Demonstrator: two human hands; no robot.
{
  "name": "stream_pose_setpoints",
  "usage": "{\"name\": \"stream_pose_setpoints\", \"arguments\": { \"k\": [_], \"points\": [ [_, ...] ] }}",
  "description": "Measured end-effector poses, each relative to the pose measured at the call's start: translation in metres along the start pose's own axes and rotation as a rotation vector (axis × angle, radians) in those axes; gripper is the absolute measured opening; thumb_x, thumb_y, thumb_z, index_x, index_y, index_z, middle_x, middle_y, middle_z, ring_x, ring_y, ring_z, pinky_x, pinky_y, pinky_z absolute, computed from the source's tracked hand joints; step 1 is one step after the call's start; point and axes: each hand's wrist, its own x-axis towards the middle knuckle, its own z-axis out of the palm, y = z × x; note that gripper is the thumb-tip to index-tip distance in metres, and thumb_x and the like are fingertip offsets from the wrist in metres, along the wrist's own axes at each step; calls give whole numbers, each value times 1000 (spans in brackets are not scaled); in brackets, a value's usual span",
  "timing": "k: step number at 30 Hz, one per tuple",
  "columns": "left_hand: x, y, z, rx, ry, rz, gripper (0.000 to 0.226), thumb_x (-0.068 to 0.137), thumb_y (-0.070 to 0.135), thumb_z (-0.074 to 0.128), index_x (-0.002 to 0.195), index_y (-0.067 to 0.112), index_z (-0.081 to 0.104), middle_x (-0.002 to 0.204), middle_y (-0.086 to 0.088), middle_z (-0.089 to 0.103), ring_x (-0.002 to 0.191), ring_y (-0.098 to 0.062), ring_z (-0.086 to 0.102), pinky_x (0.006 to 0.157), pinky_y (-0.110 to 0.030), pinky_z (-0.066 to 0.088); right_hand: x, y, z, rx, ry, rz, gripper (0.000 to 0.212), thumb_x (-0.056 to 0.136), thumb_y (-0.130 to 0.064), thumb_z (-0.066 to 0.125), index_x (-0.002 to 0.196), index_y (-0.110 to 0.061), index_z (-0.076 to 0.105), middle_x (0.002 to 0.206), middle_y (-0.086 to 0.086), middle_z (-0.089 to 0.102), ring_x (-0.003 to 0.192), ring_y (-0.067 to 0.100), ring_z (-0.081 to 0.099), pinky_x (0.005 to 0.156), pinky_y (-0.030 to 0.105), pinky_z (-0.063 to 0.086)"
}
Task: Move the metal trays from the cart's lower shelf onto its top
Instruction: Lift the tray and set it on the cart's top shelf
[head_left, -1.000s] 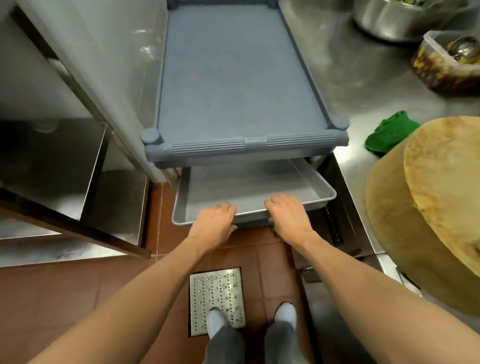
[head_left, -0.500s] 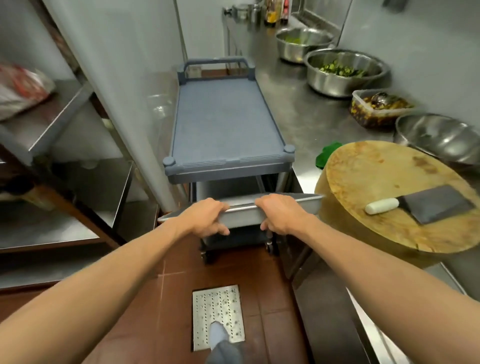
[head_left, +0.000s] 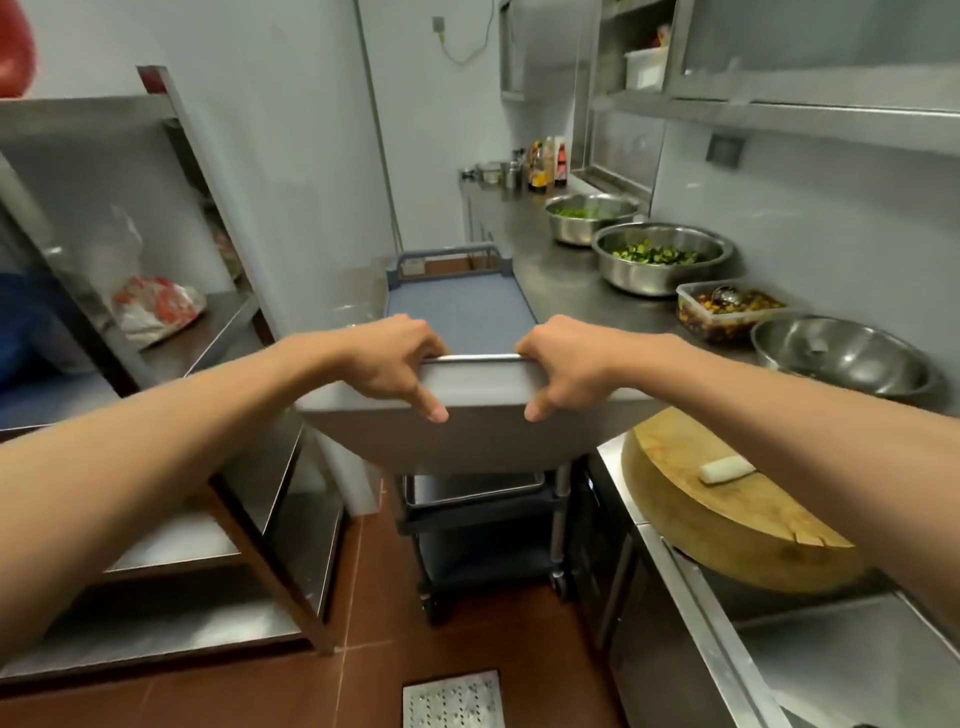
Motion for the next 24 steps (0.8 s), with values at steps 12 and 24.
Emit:
{"name": "stream_pose_setpoints", "arguments": {
  "k": [12, 24],
  "points": [
    [-34, 10, -127, -92, 86, -71, 39, 56, 56, 82, 73, 23, 70, 59, 17, 67, 53, 1, 59, 47, -10, 43, 14, -7, -148, -141, -7, -58, 43, 65, -48, 79, 77, -11, 61, 71, 5, 67, 66, 23, 61, 58, 32, 44],
    [-7, -5, -211, -277, -18, -76, 39, 64, 32, 84, 92, 8, 72, 90, -14, 77, 82, -29, 74, 65, -32, 57, 43, 12, -239, -116, -103, 5, 28, 71, -43, 80, 73, -21, 62, 70, -6, 62, 64, 13, 57, 57, 28, 40]
  ]
}}
